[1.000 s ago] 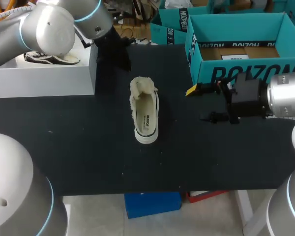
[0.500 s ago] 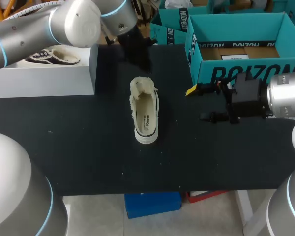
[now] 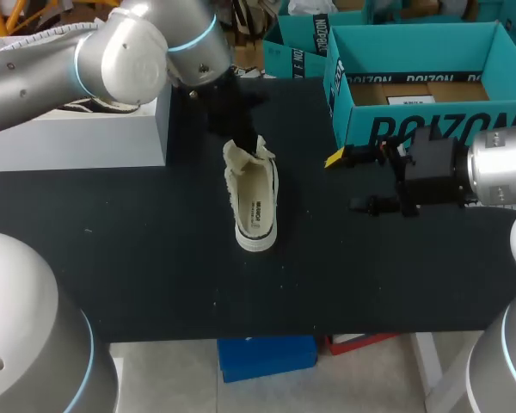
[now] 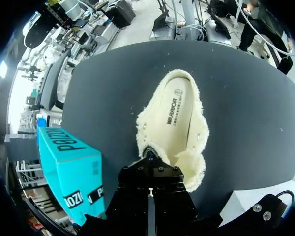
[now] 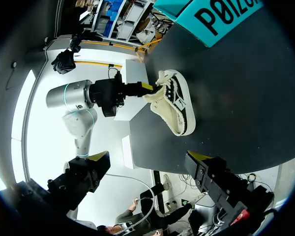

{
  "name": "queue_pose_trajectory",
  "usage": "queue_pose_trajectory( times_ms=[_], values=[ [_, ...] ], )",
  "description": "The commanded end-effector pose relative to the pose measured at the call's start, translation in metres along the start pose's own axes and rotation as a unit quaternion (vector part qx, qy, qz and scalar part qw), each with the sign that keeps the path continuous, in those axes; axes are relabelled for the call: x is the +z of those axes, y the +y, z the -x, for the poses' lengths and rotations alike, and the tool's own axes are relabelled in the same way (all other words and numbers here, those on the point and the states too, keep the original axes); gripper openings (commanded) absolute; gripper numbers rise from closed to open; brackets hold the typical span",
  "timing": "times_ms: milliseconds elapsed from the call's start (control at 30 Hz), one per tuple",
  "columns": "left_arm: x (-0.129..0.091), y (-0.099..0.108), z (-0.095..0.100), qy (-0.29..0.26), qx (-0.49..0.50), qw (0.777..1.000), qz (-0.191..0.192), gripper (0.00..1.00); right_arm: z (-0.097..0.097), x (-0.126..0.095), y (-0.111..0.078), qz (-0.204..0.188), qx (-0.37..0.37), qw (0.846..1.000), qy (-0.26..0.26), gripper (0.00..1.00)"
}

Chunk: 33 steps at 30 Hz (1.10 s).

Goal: Take the shoe out of the shoebox, open the shoe tongue, remove and reinsert the insole, then place the shoe into the shoebox

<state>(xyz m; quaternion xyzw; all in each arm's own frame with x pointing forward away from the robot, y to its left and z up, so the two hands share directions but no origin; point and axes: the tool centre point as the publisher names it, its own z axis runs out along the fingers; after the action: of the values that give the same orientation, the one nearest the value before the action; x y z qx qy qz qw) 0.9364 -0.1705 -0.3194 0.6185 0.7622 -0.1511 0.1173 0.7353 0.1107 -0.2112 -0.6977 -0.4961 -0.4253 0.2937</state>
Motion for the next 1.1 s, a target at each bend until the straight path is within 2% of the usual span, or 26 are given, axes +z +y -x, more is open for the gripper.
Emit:
queue_pose_trajectory(
  times_ms=[33,533,700,900,1033,1100],
  values=[
    [0.009,-0.007,-0.009,0.002,-0.002,1.000,0.000,0.00,0.000,0.001,0.000,0.000,0.000,1.000,0.000,1.00],
    [0.028,-0.021,-0.004,0.020,0.012,1.000,-0.018,0.00,0.000,0.001,0.000,0.000,0.000,1.000,0.000,1.00],
    [0.008,-0.016,0.004,0.006,0.019,1.000,-0.001,0.00,0.000,0.001,0.000,0.000,0.000,1.000,0.000,1.00],
    [-0.029,-0.010,0.007,-0.013,0.025,0.999,0.032,0.00,0.000,0.001,0.000,0.000,0.000,1.000,0.000,1.00],
    [-0.048,-0.008,-0.001,-0.015,0.024,0.998,0.050,0.00,0.000,0.001,0.000,0.000,0.000,1.000,0.000,1.00],
    [-0.053,-0.006,-0.011,-0.011,0.020,0.998,0.055,0.00,0.000,0.001,0.000,0.000,0.000,1.000,0.000,1.00]
  ],
)
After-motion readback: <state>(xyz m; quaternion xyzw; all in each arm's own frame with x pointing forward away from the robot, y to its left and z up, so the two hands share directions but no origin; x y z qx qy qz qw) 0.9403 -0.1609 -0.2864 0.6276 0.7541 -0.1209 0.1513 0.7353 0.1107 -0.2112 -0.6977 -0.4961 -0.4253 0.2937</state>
